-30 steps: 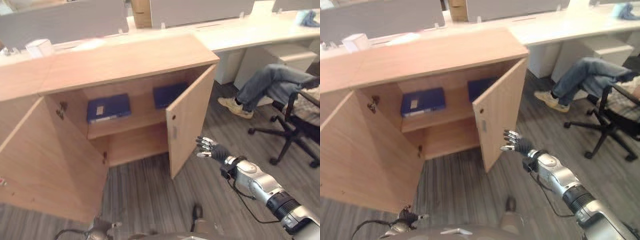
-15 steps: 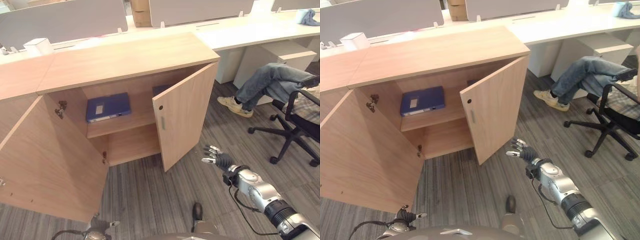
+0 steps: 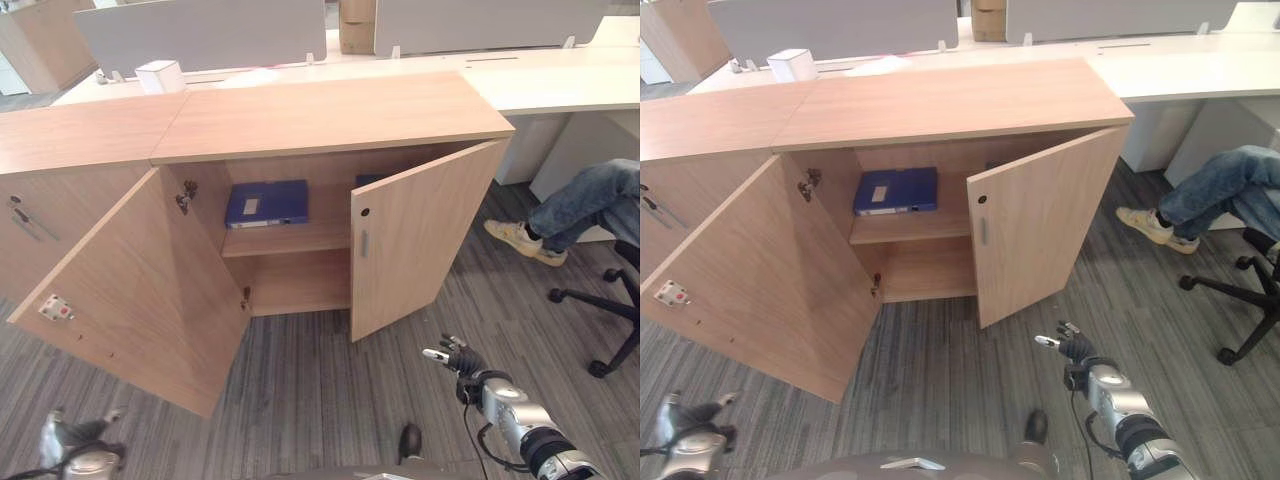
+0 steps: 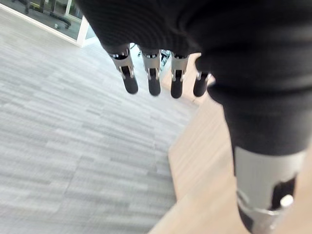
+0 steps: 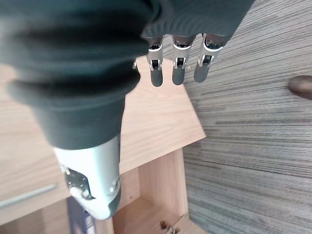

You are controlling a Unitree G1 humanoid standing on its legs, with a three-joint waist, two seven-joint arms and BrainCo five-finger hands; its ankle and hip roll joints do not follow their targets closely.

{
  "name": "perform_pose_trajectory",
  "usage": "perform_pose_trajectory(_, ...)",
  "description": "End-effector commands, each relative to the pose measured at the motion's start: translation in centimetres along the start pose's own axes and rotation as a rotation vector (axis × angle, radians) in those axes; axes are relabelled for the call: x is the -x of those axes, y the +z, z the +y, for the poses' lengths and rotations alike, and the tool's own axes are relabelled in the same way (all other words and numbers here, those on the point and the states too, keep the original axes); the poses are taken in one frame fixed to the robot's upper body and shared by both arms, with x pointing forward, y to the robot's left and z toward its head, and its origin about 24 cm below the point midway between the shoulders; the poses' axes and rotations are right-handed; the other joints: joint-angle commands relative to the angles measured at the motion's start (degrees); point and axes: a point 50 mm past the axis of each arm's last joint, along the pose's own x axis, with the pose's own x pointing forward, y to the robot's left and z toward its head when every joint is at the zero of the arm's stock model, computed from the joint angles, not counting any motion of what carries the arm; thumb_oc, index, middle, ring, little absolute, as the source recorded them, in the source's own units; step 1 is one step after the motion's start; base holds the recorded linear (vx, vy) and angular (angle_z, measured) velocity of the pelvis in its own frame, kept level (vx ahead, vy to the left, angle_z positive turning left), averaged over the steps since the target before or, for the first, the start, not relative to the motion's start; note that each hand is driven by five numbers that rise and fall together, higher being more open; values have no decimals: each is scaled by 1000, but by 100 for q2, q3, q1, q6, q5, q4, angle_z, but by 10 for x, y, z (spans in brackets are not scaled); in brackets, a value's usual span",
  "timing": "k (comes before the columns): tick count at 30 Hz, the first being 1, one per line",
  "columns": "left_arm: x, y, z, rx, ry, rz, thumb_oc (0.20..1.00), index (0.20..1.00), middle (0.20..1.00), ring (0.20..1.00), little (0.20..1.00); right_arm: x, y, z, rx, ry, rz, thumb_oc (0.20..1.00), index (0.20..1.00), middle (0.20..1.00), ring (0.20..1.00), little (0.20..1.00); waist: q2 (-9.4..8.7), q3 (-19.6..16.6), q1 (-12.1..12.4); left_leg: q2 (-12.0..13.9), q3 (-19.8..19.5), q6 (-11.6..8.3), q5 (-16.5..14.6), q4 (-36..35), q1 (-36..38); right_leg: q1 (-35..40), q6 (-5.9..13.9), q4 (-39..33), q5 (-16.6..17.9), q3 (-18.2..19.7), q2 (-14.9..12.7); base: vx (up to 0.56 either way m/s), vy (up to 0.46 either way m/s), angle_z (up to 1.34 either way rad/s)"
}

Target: Put the empty folder in the office cabinet

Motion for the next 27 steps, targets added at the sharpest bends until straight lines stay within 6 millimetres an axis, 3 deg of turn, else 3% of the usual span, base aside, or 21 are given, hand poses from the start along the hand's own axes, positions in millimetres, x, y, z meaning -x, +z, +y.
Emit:
perform_pose_trajectory(1,-6,46,95,-72,303,-215,1000,1000,1000,1000,1000,-6,0,-5,30,-76,26,1000,1000,1000,1000,1000,-326,89,253,-200,-209,-146,-395,4,-116,-485,606,-166,699,177,-692,-12,-16,18)
perform_pose_trajectory(5,-3,64,122,-118,379,-272,1000,1000,1000,1000,1000,0,-20,-18,-4,-144,110,1000,1000,1000,1000,1000,-384,106,330,-167,-294,-161,-358,-13,-176,-433,606,-197,693,28,-703,-1,-11,26)
perform_pose_trajectory(7,-3,68,123,-122,384,-282,1000,1000,1000,1000,1000,1,-23,-20,-13,-157,118,1000,1000,1000,1000,1000,-409,111,337,-159,-309,-163,-355,-17,-196,-432,606,-198,680,-8,-711,-6,-5,26)
perform_pose_trajectory(14,-7,79,108,-102,342,-306,1000,1000,1000,1000,1000,4,-28,-22,-57,-182,110,1000,1000,1000,1000,1000,-558,158,240,-102,-281,-188,-345,-17,-255,-447,606,-159,615,-32,-705,-7,1,6)
perform_pose_trajectory(19,-10,96,97,-120,307,-346,1000,1000,1000,1000,1000,6,-27,-25,-66,-188,88,1000,1000,1000,1000,1000,-693,192,131,-61,-247,-203,-365,-17,-231,-459,606,-143,581,24,-637,-5,-8,-2)
perform_pose_trajectory(22,-11,116,89,-135,285,-401,1000,1000,1000,1000,1000,8,-30,-27,-84,-197,81,1000,1000,1000,1000,1000,-827,222,20,3,-104,-234,-405,-17,-183,-511,601,-146,582,116,-536,-5,-36,-16)
perform_pose_trajectory(27,-10,131,83,-134,266,-448,1000,1000,1000,1000,1000,11,-33,-29,-88,-209,87,1000,1000,1000,1000,1000,-853,192,-106,34,-4,-248,-458,-17,-113,-548,583,-126,560,214,-467,13,-11,-23)
